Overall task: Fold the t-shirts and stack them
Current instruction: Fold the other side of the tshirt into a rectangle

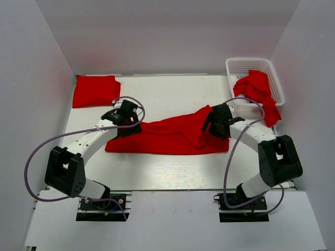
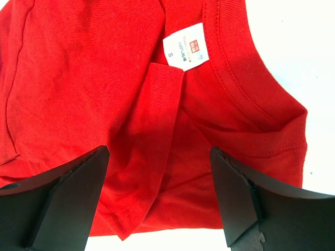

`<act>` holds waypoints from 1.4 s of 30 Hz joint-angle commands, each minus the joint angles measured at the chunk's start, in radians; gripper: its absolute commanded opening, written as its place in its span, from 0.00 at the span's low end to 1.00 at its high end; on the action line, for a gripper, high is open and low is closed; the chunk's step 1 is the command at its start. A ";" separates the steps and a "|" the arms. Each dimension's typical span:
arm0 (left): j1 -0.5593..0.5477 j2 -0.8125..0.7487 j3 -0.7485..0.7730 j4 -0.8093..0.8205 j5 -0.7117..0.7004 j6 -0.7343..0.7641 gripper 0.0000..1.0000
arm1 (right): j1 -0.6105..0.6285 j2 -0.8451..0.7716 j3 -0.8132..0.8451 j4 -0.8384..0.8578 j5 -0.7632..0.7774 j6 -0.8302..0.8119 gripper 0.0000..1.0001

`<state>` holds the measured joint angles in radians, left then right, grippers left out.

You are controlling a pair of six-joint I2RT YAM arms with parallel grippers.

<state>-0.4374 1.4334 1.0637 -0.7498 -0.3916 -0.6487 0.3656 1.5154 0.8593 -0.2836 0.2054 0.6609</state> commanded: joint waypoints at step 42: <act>0.005 -0.182 -0.076 0.023 0.063 -0.014 1.00 | -0.054 0.045 -0.040 0.167 -0.032 -0.050 0.00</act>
<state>-0.4355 1.2835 0.9718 -0.7513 -0.3252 -0.6548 0.3157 1.5795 0.8337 -0.1471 0.1692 0.6300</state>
